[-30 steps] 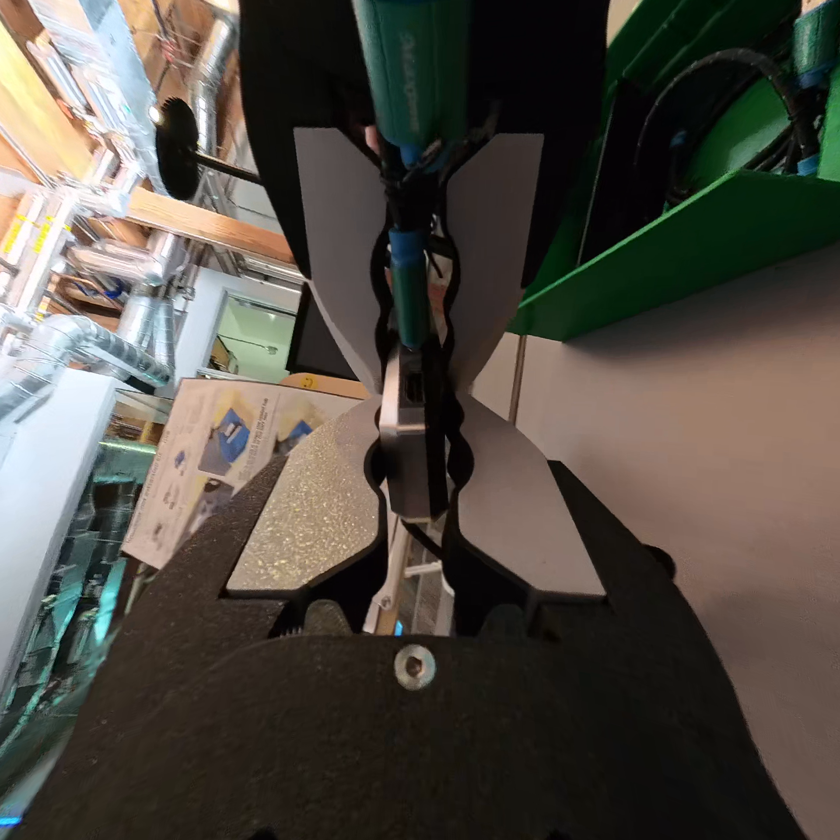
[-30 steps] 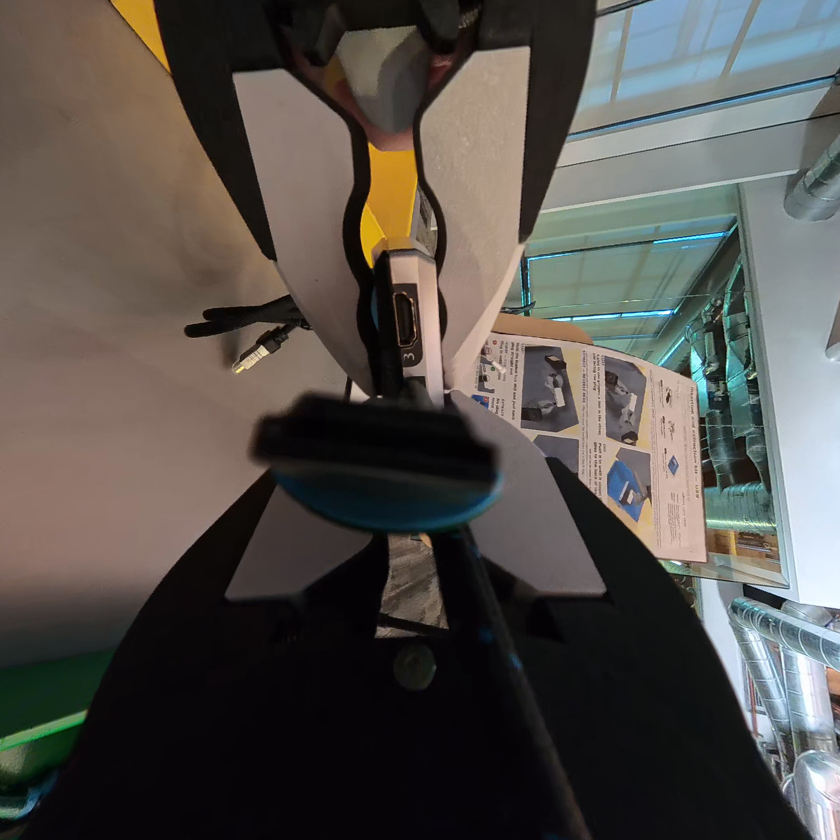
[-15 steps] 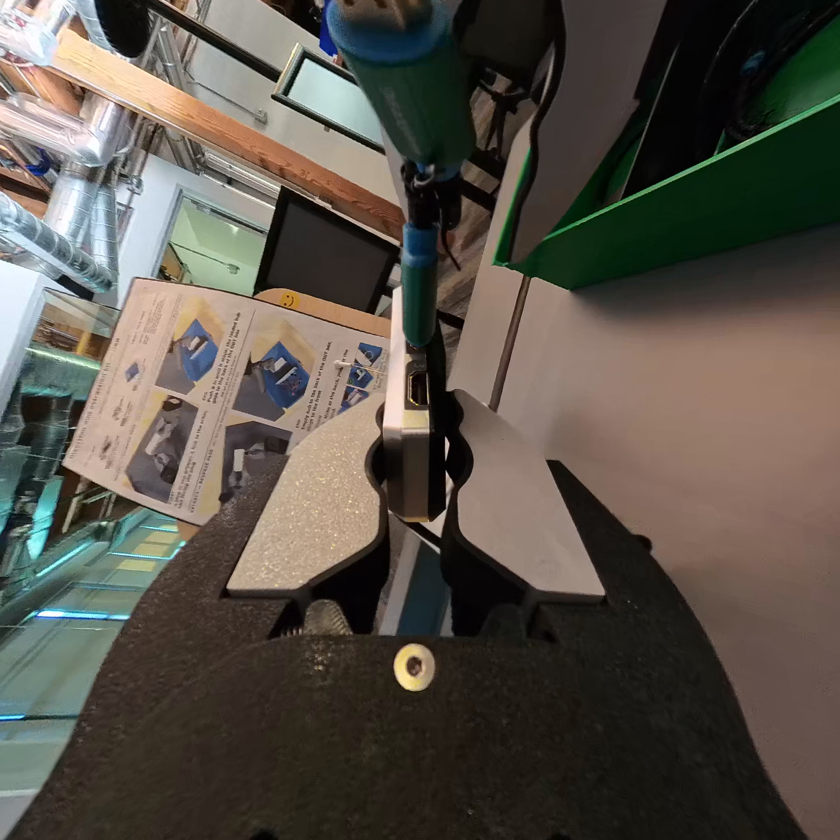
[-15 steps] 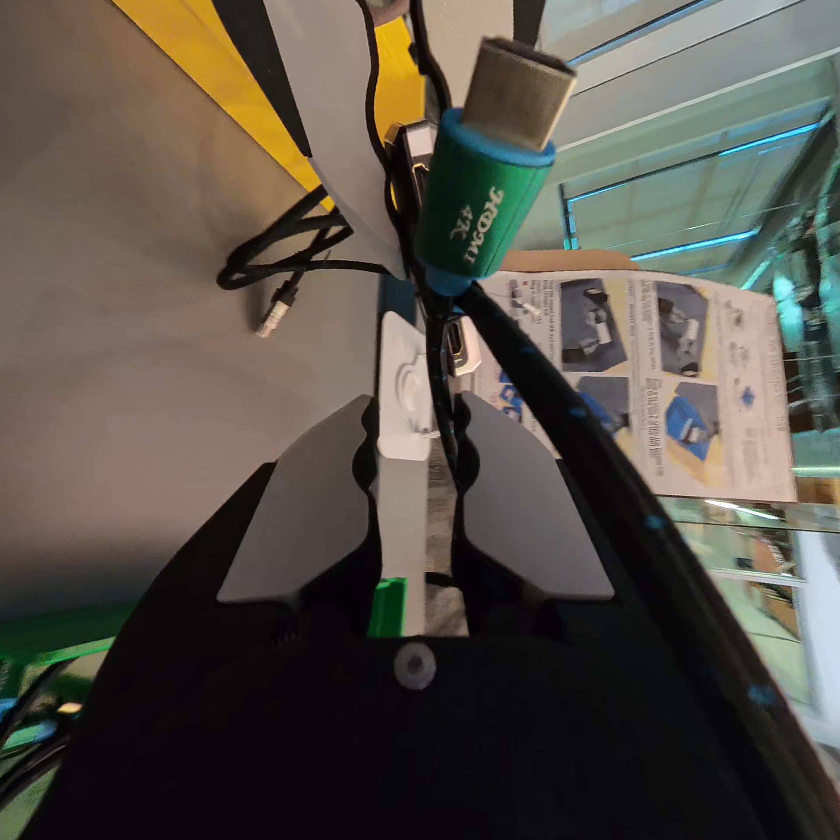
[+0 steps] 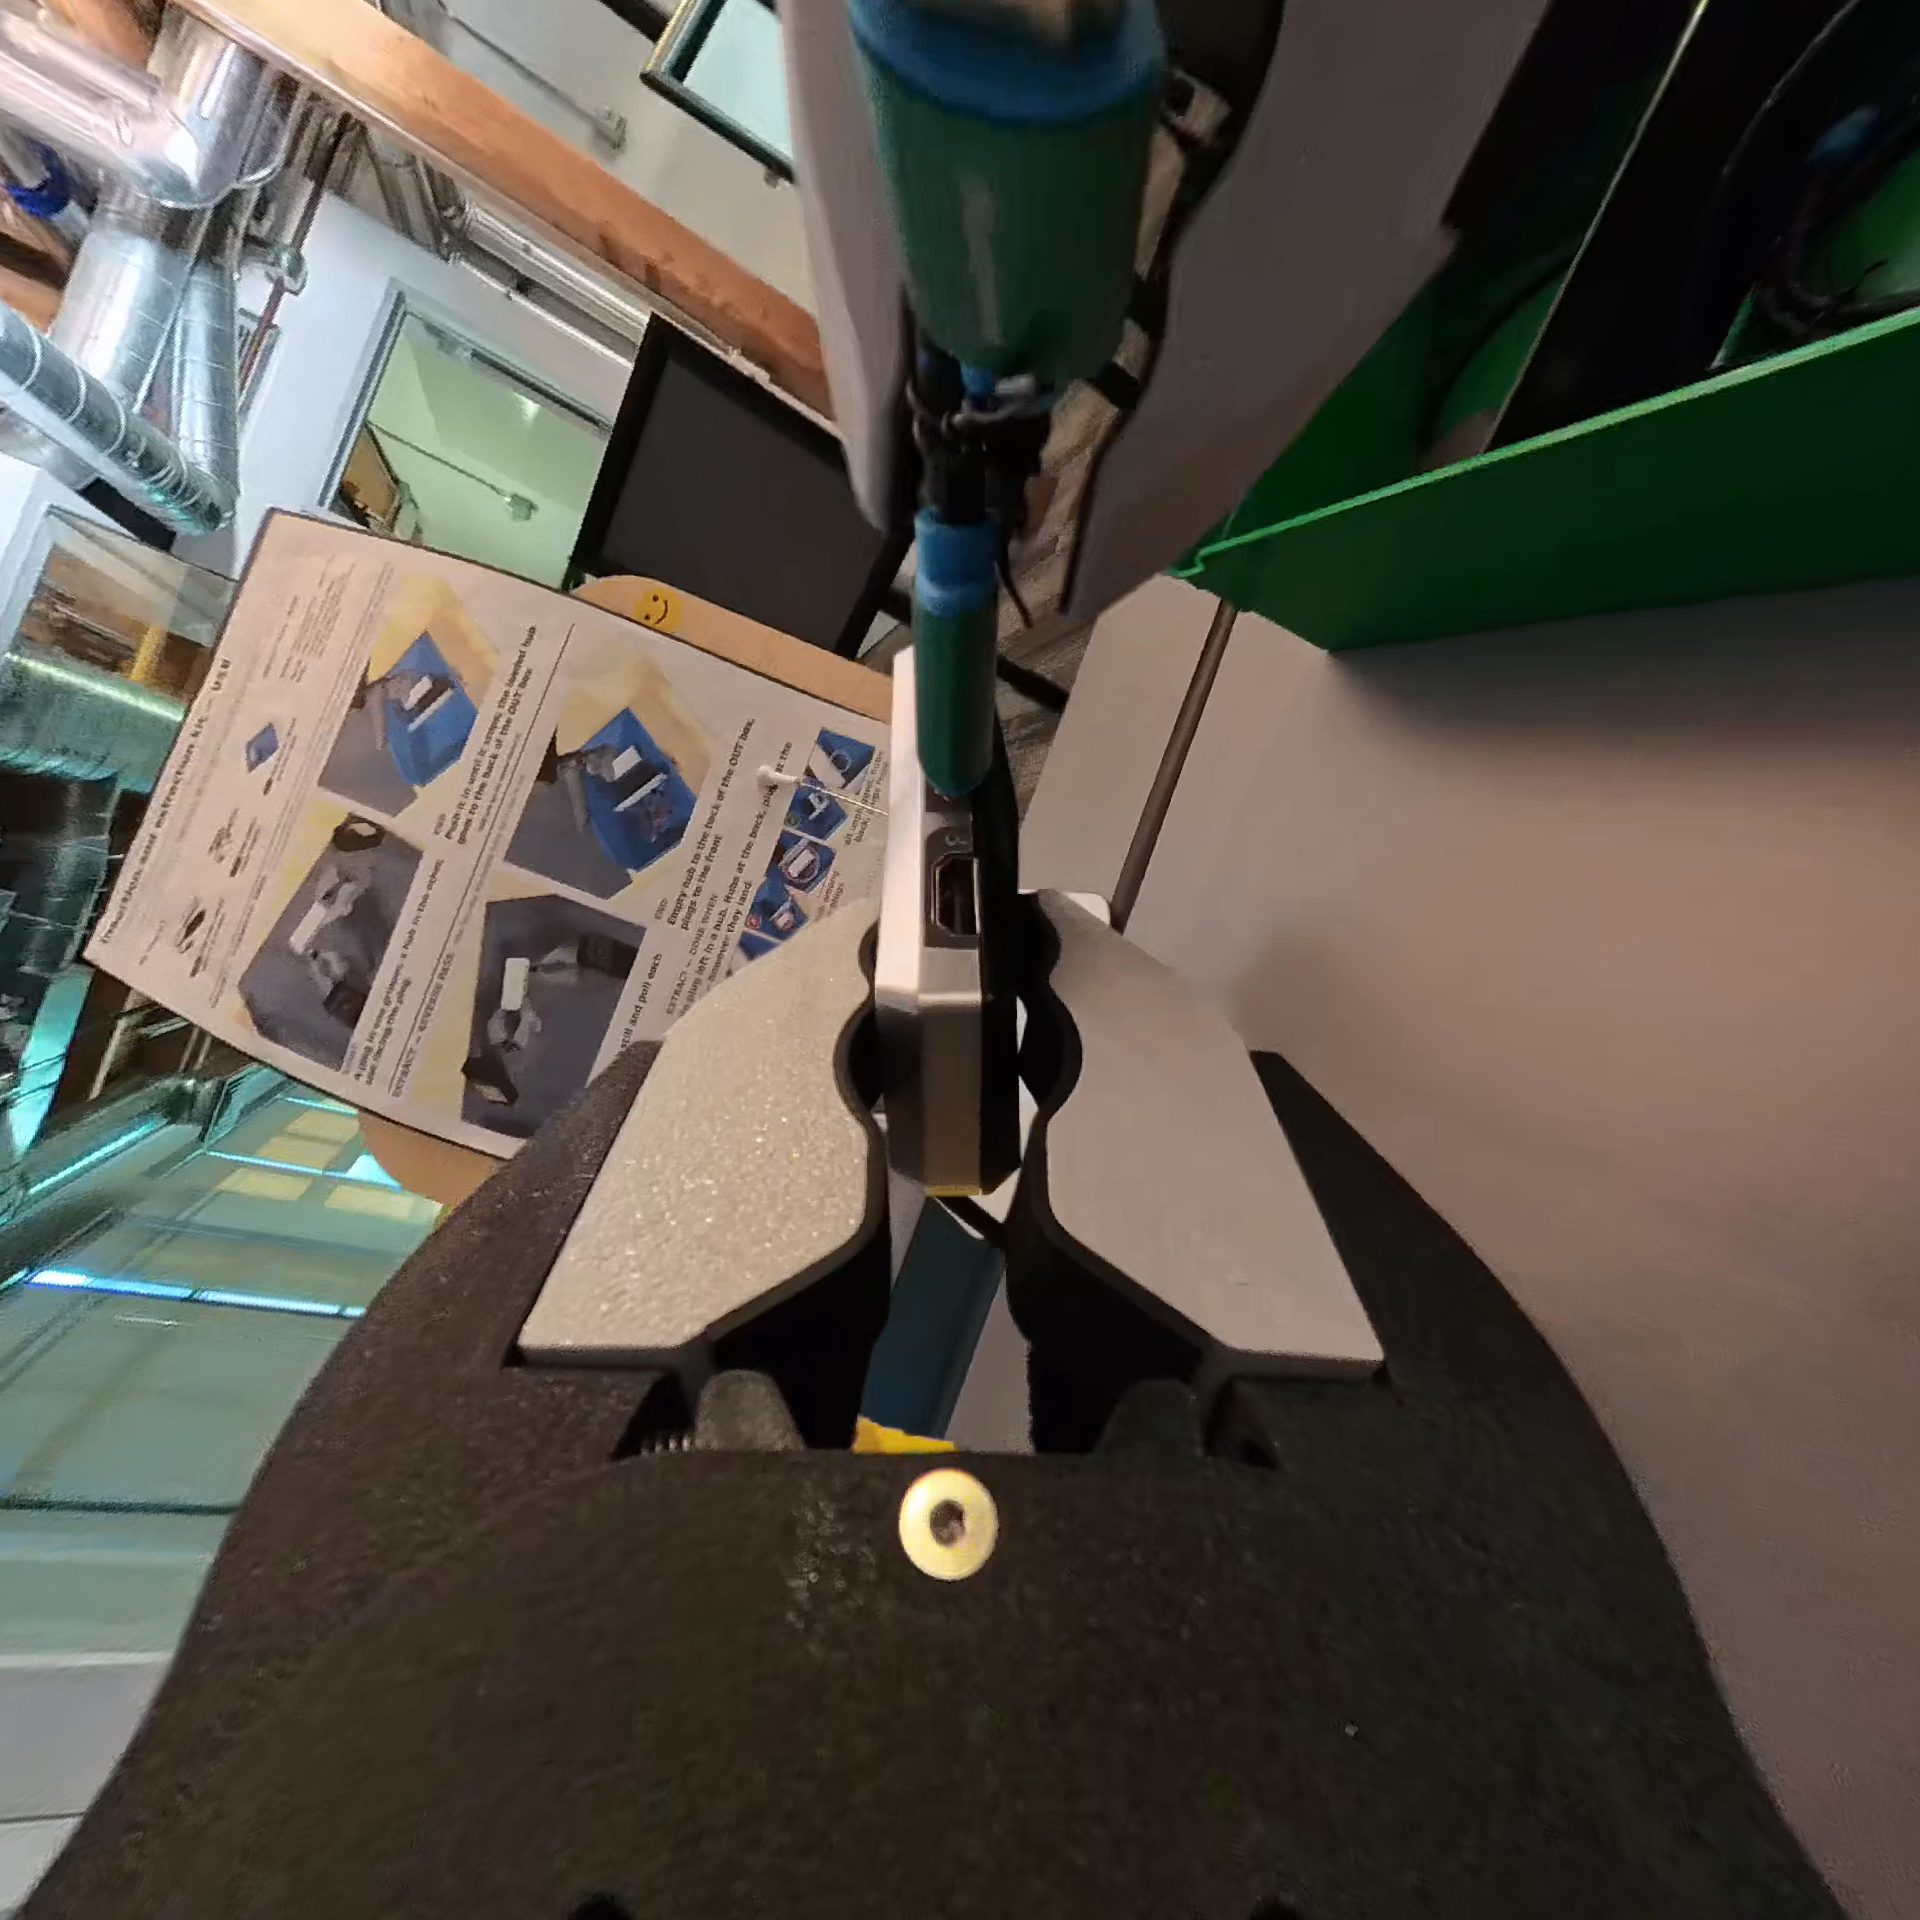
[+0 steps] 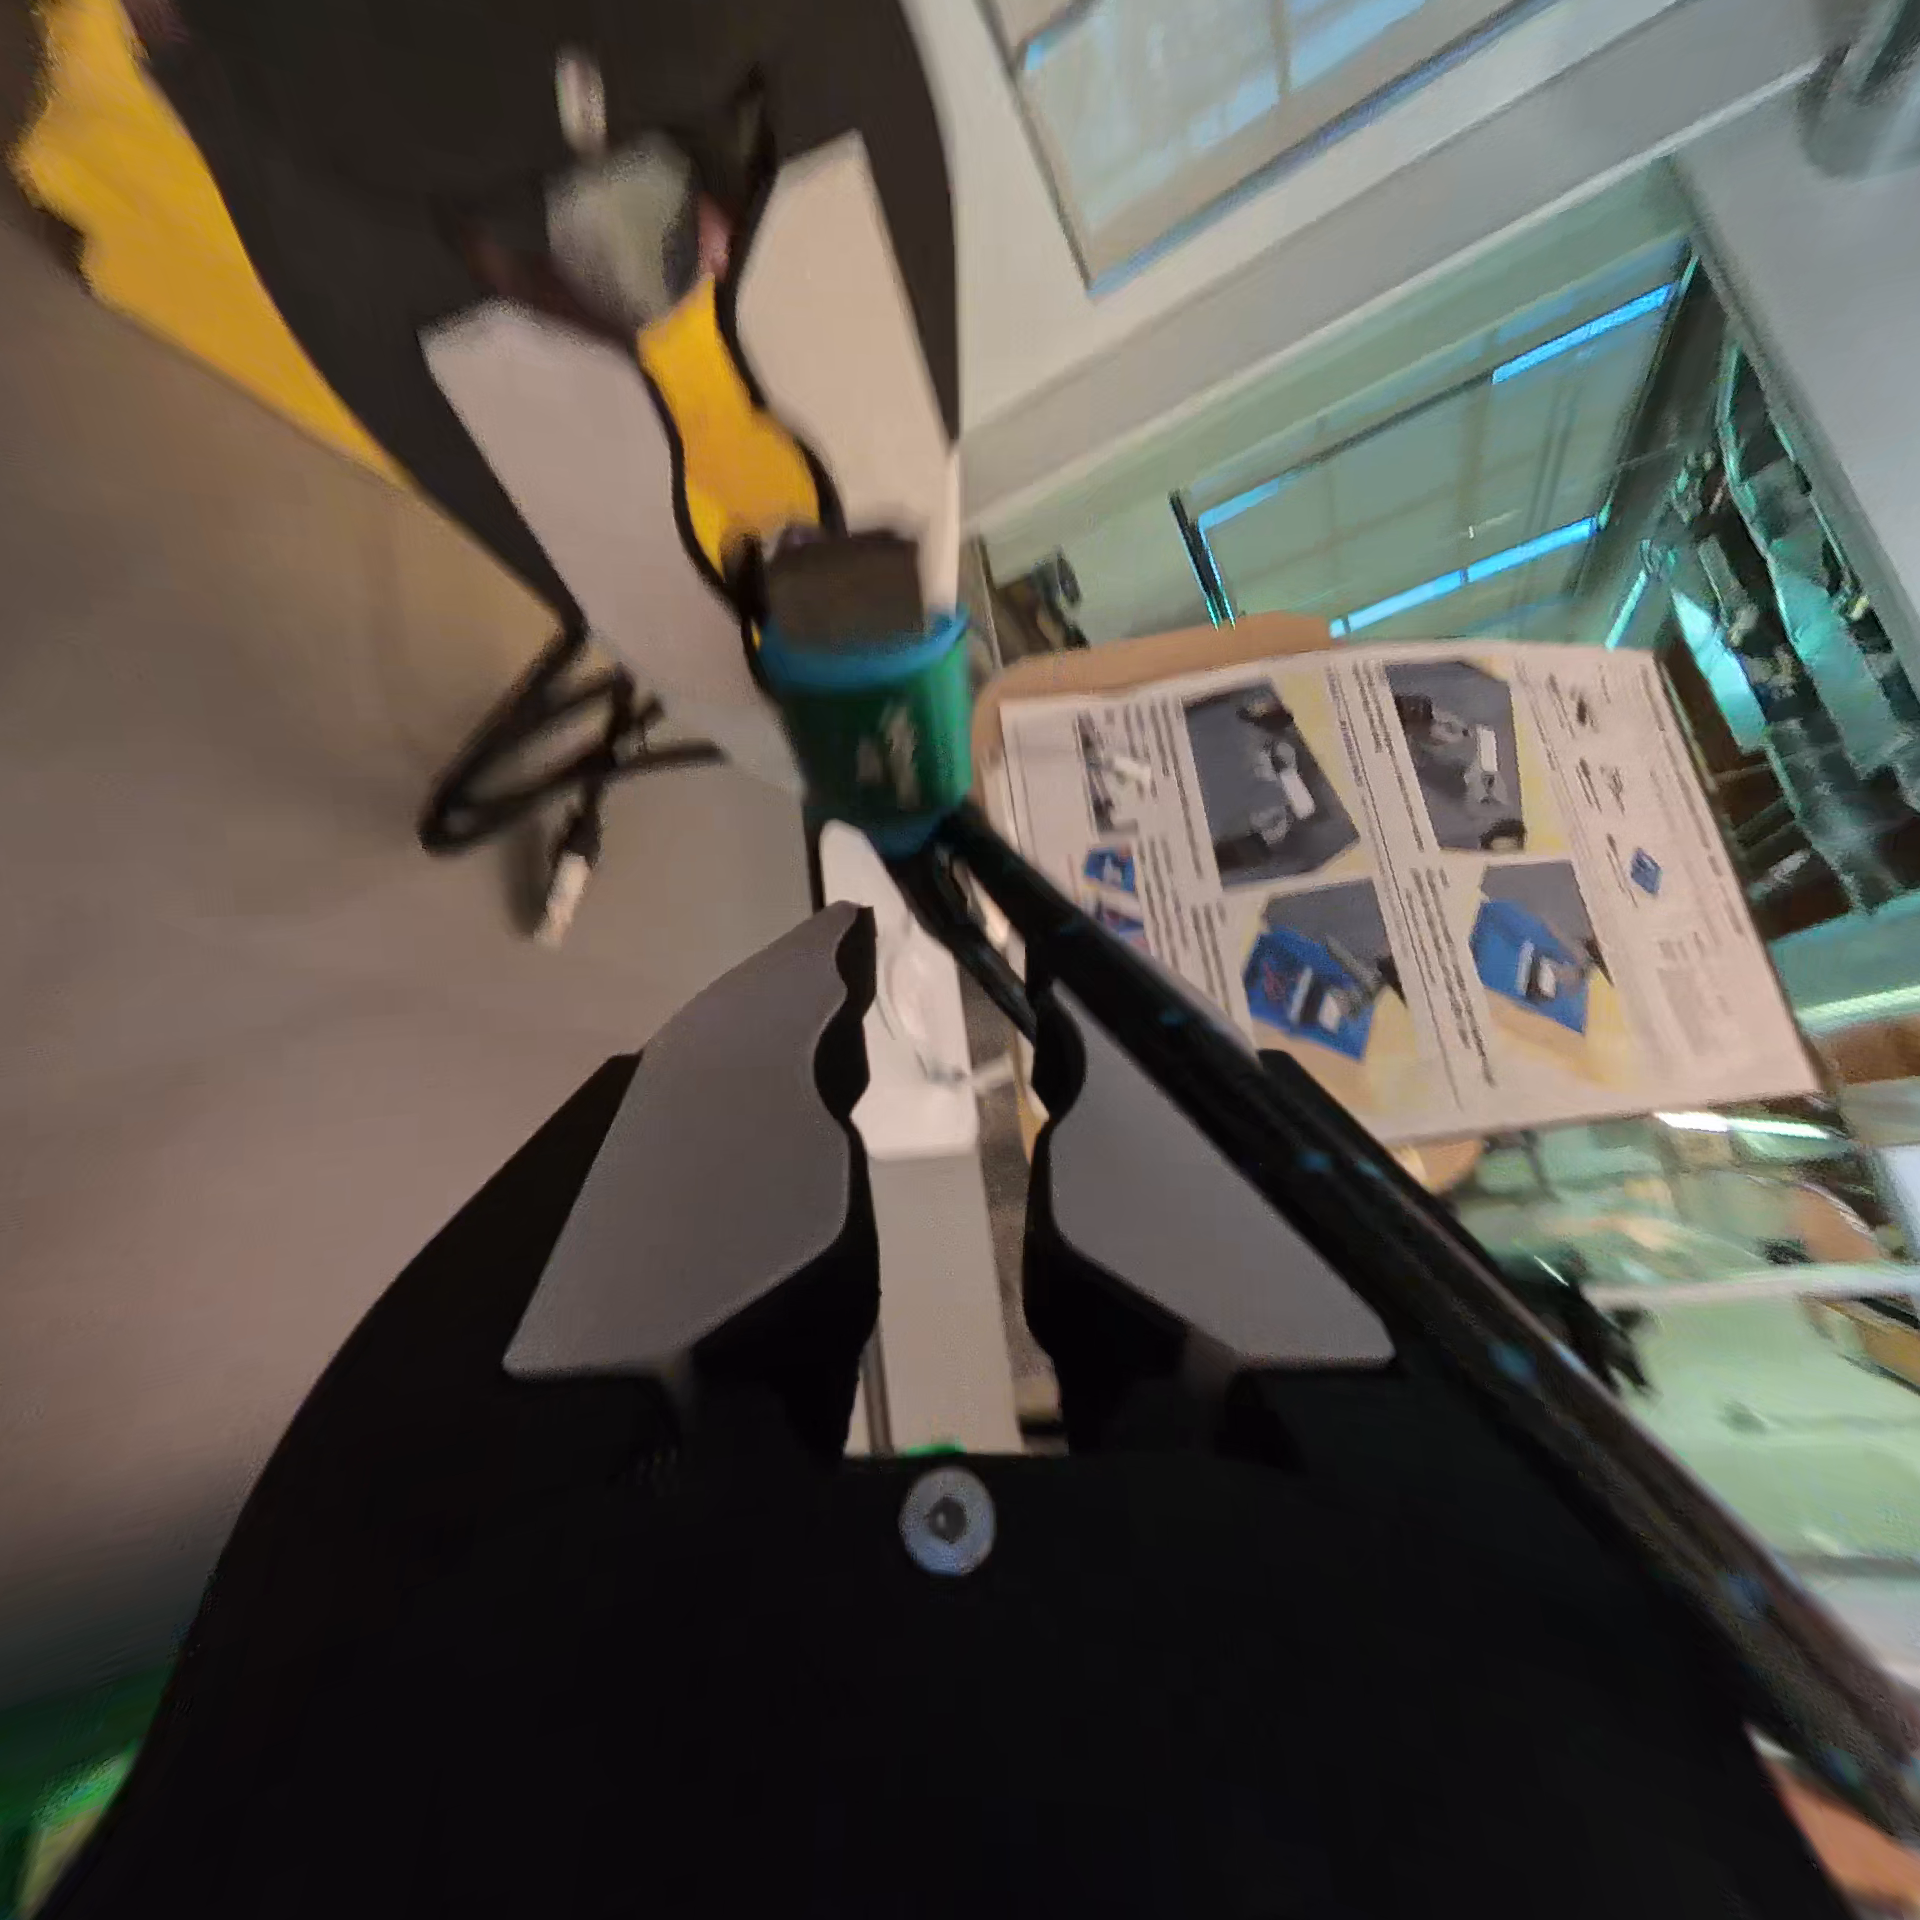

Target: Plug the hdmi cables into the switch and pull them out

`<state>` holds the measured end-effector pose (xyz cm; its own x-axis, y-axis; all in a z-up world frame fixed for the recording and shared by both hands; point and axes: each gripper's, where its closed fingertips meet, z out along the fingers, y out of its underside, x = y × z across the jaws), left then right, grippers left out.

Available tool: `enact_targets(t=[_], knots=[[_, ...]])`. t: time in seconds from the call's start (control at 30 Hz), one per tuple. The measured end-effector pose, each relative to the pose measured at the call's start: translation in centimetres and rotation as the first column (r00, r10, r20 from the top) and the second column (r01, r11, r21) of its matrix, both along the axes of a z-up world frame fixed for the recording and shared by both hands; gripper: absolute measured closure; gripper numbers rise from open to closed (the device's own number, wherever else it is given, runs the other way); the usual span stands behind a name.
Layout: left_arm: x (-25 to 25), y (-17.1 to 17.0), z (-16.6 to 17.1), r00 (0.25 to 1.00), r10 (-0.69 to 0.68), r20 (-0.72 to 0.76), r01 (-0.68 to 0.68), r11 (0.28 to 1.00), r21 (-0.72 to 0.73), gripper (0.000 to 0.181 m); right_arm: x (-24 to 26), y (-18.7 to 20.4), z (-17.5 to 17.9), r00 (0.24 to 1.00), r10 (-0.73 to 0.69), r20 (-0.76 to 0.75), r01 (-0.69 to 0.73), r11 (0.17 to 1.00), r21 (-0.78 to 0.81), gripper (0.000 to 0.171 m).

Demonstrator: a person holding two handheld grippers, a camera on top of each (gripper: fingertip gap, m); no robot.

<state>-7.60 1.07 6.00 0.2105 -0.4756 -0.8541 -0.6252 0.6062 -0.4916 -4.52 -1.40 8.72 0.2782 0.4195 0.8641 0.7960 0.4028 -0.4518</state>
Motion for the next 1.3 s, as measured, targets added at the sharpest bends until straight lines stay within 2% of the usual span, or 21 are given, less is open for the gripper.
enact_targets(t=[0.07, 0.1, 0.27, 0.3, 0.37, 0.43, 0.47, 0.53, 0.67, 0.77, 0.87, 0.93, 0.97, 1.07, 1.2, 1.3], knots=[[-0.2, 0.2, 0.5, 0.999, 0.004, 0.042, -0.003, 1.000, -0.013, 0.159, -2.1, -2.0, 1.4, 0.984, 0.150, -0.099, -0.148, 0.989, 0.023, 0.143], [-0.3, 0.3, 0.8, 0.998, 0.002, 0.064, -0.001, 1.000, -0.023, 0.159, -2.5, -2.5, 2.2, 0.976, 0.179, -0.123, -0.171, 0.983, 0.069, 0.143], [-1.7, 1.4, 2.4, 0.988, 0.078, 0.130, -0.082, 0.996, 0.021, 0.159, -0.7, -0.8, 1.7, 0.998, 0.041, -0.056, -0.037, 0.996, 0.077, 0.146], [-2.0, 1.6, 2.6, 0.986, 0.084, 0.146, -0.089, 0.996, 0.022, 0.160, -0.2, -0.8, 1.0, 0.999, 0.033, -0.043, -0.033, 0.999, 0.010, 0.146], [-2.3, 2.0, 2.9, 0.980, 0.103, 0.168, -0.111, 0.993, 0.042, 0.160, 0.4, -2.5, -1.7, 0.996, 0.089, -0.021, -0.091, 0.961, -0.260, 0.154], [-2.4, 2.2, 3.1, 0.977, 0.122, 0.173, -0.136, 0.988, 0.074, 0.160, 0.3, -6.2, -3.3, 0.978, 0.197, -0.063, -0.203, 0.848, -0.490, 0.160], [-2.4, 2.3, 3.1, 0.976, 0.134, 0.172, -0.152, 0.984, 0.096, 0.160, 0.0, -7.7, -3.4, 0.965, 0.247, -0.089, -0.256, 0.805, -0.534, 0.167], [-2.3, 2.4, 3.1, 0.973, 0.159, 0.167, -0.183, 0.973, 0.142, 0.160, -1.2, -8.9, -2.6, 0.945, 0.305, -0.117, -0.321, 0.802, -0.504, 0.167], [-1.9, 2.4, 3.0, 0.969, 0.186, 0.162, -0.217, 0.956, 0.199, 0.160, -4.1, -6.5, 0.6, 0.952, 0.193, -0.238, -0.272, 0.889, -0.369, 0.153], [-1.7, 2.2, 3.0, 0.971, 0.178, 0.159, -0.210, 0.955, 0.208, 0.160, -5.3, -6.9, 2.6, 0.939, 0.165, -0.303, -0.260, 0.915, -0.307, 0.156], [-1.7, 2.2, 2.9, 0.970, 0.182, 0.159, -0.213, 0.955, 0.209, 0.160, -3.7, -7.2, 4.5, 0.950, 0.074, -0.303, -0.149, 0.962, -0.231, 0.160], [-1.5, 2.2, 2.7, 0.971, 0.193, 0.138, -0.221, 0.946, 0.238, 0.160, -2.7, -7.5, 6.3, 0.920, 0.029, -0.392, -0.119, 0.971, -0.207, 0.157], [-1.3, 2.2, 2.4, 0.972, 0.204, 0.119, -0.228, 0.938, 0.260, 0.159, -2.5, -7.7, 6.8, 0.896, 0.023, -0.444, -0.133, 0.967, -0.218, 0.150], [-0.3, 2.1, 1.2, 0.975, 0.214, 0.054, -0.220, 0.920, 0.324, 0.159, -1.9, -6.1, 5.8, 0.865, -0.063, -0.498, -0.110, 0.944, -0.312, 0.136], [0.8, 1.8, 0.1, 0.975, 0.223, 0.003, -0.208, 0.901, 0.381, 0.159, -0.5, -1.6, 1.7, 0.883, -0.245, -0.401, 0.050, 0.898, -0.438, 0.134], [0.9, 1.9, -0.1, 0.973, 0.229, -0.002, -0.210, 0.899, 0.384, 0.159, -1.1, -0.5, -0.7, 0.878, -0.298, -0.374, 0.051, 0.836, -0.547, 0.132]])
